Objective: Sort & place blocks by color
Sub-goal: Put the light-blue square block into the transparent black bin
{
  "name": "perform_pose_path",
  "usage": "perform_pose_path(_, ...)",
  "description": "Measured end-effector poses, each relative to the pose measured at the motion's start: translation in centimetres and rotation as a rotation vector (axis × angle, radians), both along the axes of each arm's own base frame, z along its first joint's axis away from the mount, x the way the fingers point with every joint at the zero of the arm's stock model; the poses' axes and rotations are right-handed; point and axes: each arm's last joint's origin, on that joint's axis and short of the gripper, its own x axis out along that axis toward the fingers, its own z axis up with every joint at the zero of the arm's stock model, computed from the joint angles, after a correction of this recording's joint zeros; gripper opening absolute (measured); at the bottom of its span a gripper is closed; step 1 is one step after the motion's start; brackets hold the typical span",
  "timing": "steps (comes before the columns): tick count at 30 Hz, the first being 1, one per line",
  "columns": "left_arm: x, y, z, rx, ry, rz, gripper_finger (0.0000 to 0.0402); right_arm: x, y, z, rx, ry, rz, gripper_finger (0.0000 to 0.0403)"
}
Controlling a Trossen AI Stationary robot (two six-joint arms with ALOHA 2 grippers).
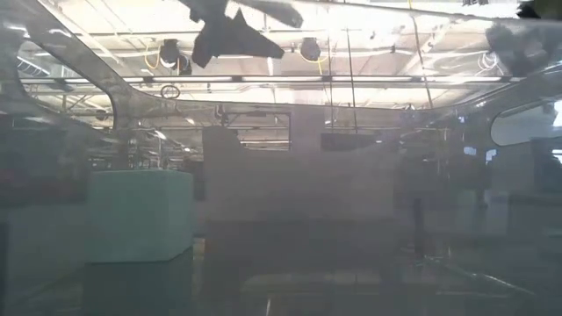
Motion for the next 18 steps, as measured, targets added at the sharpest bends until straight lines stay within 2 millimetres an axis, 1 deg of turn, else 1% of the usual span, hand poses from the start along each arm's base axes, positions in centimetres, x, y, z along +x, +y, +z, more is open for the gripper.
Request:
perform_pose_path(3, -0.3, -0.8, 0.0, -0.003, -0.002, -0.026, 0.0230, -0.7, 0.1, -0.6, 0.006, 0.148, 0.024, 0.0201)
perform_pose_path(5, -0.4, -1.2, 0.1, -0.006, -0.006, -0.038, 0.0230, -1.1, 0.3, -0.4, 0.007, 0.229, 0.029, 0.0201)
perform_pose_path(8, -0.5, -1.6, 0.1, -0.033, -0.018, -0.038, 0.0230, -1.4, 0.8, 0.2, 0.012, 0.292, 0.034, 0.0201)
perform_pose_path(10, -0.5, -1.7, 0.1, -0.049, -0.021, -0.035, 0.0230, -1.4, 1.2, 0.2, 0.020, 0.309, 0.034, 0.0201)
perform_pose_path(13, -0.6, -1.9, 0.1, -0.050, -0.021, -0.041, 0.0230, -1.4, 2.0, -0.8, -0.005, 0.355, 0.037, 0.0201)
perform_pose_path(18, -0.6, -2.0, 0.1, -0.049, -0.020, -0.043, 0.0230, -1.3, 3.2, -3.2, -0.058, 0.451, 0.047, 0.0201)
